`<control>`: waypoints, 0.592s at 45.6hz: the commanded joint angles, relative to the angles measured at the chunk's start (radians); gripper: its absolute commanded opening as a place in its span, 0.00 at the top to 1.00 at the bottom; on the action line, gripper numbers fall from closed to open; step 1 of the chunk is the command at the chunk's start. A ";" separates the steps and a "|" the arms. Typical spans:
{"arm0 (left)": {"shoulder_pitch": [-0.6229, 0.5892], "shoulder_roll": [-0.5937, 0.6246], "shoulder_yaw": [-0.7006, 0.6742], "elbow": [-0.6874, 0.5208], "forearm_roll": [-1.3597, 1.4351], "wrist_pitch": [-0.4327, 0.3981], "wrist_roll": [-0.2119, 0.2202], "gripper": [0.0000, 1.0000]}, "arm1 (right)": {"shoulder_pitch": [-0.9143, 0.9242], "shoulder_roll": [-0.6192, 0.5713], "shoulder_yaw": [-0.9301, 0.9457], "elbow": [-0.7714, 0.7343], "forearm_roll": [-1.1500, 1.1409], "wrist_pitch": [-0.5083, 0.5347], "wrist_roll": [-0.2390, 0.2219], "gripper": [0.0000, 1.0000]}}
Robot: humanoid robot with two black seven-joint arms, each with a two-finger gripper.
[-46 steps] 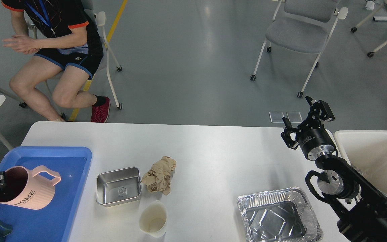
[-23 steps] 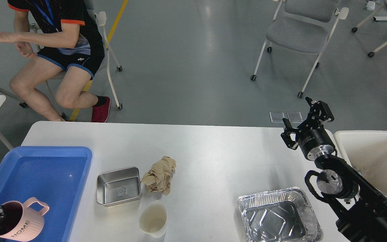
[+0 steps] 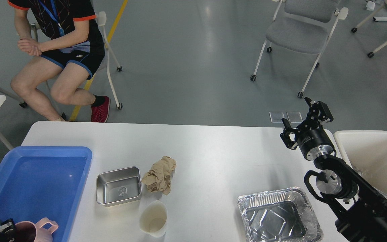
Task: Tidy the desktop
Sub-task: 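Lift the pink mug and set it in the blue tray, release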
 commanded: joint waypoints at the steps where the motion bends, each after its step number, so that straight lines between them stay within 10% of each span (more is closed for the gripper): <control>1: 0.000 0.004 0.000 0.001 -0.007 0.012 -0.005 0.51 | 0.001 0.001 -0.001 0.000 0.000 0.000 0.000 0.00; 12: -0.012 0.078 -0.022 -0.034 -0.014 0.003 -0.010 0.17 | 0.003 0.001 -0.001 0.000 0.000 0.000 0.000 0.00; 27: -0.076 0.322 -0.135 -0.254 -0.018 -0.052 -0.045 0.10 | 0.003 0.016 -0.001 0.000 -0.002 0.000 0.000 0.00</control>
